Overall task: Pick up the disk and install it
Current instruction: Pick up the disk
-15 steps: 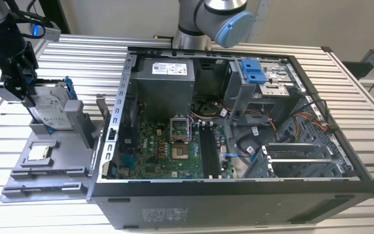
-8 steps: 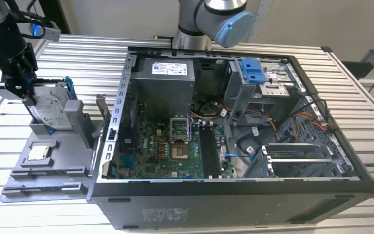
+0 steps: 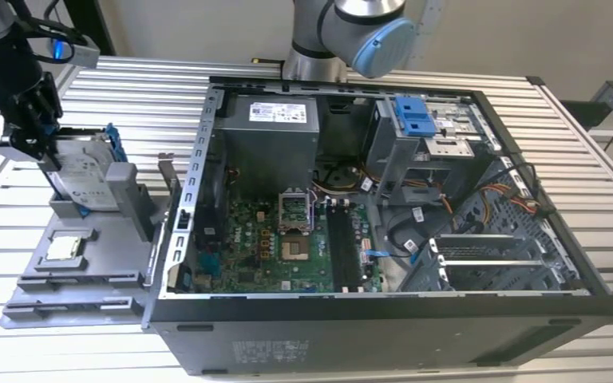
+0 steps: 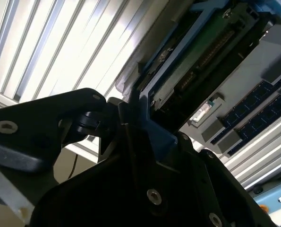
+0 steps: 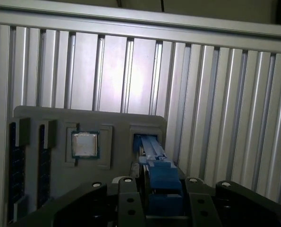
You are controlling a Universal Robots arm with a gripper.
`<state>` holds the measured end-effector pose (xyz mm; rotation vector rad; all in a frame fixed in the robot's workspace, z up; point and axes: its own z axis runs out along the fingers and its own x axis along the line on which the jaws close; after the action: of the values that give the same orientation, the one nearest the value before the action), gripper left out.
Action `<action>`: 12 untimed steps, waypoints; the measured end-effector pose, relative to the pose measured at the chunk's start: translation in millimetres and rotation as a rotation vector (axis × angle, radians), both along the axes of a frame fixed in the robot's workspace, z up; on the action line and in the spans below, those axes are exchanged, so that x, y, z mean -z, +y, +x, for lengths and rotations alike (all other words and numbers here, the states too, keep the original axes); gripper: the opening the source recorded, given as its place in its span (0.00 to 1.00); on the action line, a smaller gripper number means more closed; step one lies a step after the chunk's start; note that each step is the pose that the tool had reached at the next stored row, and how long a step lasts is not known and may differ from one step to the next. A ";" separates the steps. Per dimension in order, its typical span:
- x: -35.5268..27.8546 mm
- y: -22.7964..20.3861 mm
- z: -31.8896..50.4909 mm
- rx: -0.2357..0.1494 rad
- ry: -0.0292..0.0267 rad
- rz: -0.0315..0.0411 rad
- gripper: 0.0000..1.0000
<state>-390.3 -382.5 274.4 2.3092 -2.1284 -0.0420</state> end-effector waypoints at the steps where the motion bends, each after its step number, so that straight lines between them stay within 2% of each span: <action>1: 0.0 0.0 0.0 0.000 0.0000 0.0000 0.00; 12: 0.1 0.0 0.0 0.000 0.0000 -0.0001 0.00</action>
<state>-390.3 -382.6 274.3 2.3092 -2.1283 -0.0419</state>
